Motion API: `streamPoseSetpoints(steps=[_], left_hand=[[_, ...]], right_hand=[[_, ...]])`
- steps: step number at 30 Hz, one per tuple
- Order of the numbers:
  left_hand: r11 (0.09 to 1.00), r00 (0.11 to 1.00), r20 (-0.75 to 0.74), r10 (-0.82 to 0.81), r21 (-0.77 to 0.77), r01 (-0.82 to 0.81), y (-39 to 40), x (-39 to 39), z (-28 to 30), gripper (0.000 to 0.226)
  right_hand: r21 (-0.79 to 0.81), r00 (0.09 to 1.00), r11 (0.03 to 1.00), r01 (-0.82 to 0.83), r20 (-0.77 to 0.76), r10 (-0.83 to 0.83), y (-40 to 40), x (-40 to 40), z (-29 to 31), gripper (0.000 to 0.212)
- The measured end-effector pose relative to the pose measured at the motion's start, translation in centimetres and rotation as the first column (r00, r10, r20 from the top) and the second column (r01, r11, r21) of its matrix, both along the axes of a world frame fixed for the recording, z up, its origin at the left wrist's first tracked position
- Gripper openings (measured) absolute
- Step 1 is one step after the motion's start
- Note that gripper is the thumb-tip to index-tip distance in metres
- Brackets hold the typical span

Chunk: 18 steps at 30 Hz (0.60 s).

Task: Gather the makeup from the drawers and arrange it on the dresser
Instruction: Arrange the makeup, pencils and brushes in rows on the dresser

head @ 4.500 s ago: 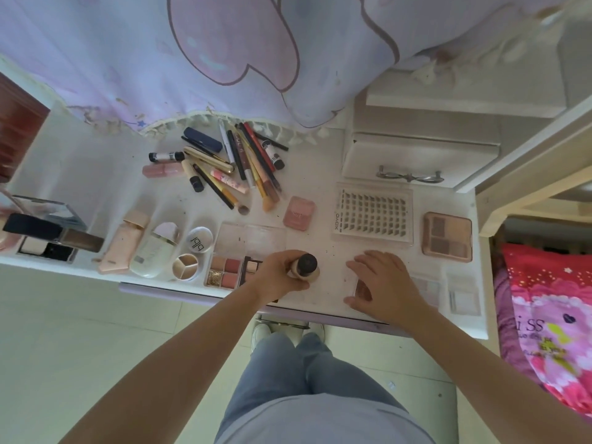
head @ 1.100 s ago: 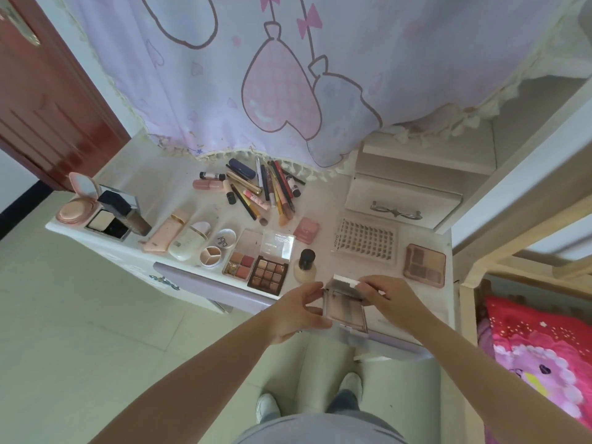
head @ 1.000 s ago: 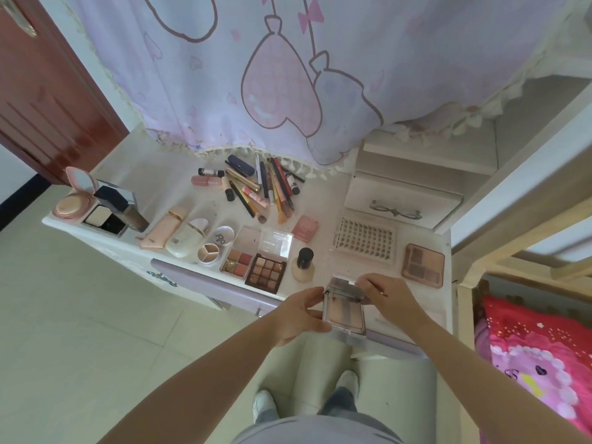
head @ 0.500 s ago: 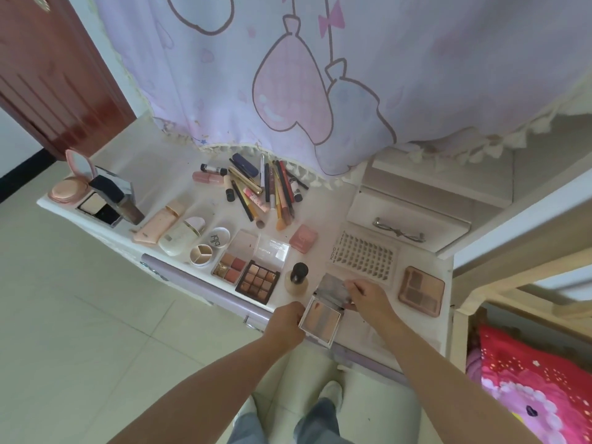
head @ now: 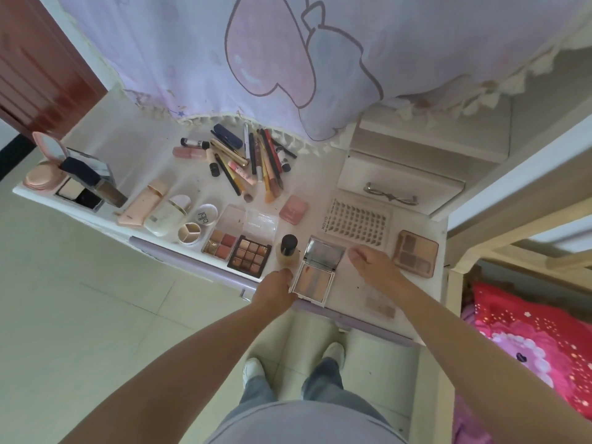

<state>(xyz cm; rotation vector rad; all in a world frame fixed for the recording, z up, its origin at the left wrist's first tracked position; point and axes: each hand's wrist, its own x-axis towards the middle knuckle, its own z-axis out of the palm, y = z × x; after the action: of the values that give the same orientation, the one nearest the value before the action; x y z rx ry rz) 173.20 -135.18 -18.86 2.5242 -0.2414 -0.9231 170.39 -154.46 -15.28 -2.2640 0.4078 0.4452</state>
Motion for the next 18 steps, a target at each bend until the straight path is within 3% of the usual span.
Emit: streamPoseSetpoints(steps=[3,5,7,10,13,16,18], left_hand=[[0.999,0.999,0.022,-0.024,0.022,0.023,0.0,-0.1,-0.2,0.036],[0.998,0.998,0.042,-0.038,0.044,0.036,0.0,-0.2,-0.2,0.033],[0.997,0.997,0.065,-0.051,0.065,0.047,0.0,-0.5,-0.1,0.030],[0.988,0.985,0.144,-0.099,0.130,0.080,0.1,-1.2,0.5,0.031],[0.969,0.949,0.235,-0.209,0.181,0.169,0.3,-1.9,1.3,0.029],[0.970,0.944,0.226,-0.241,0.091,0.225,-0.2,-2.0,2.7,0.033],[0.972,0.967,0.138,-0.213,-0.074,0.224,-0.8,-2.0,4.0,0.039]], right_hand=[[-0.275,0.977,0.938,-0.211,-0.092,0.193,-2.3,-2.6,0.0,0.041],[-0.463,0.921,0.796,-0.389,-0.208,0.329,-3.6,-4.6,-0.7,0.055],[-0.541,0.884,0.699,-0.468,-0.300,0.359,-4.0,-6.2,-1.4,0.069],[-0.543,0.900,0.723,-0.427,-0.338,0.277,-3.8,-7.4,-2.3,0.075],[-0.558,0.927,0.741,-0.373,-0.268,0.264,-3.7,-7.6,-2.5,0.077],[-0.477,0.955,0.828,-0.296,-0.172,0.242,-3.1,-7.7,-1.8,0.082],[-0.345,0.982,0.920,-0.187,-0.062,0.176,-2.4,-7.7,-0.3,0.080]])
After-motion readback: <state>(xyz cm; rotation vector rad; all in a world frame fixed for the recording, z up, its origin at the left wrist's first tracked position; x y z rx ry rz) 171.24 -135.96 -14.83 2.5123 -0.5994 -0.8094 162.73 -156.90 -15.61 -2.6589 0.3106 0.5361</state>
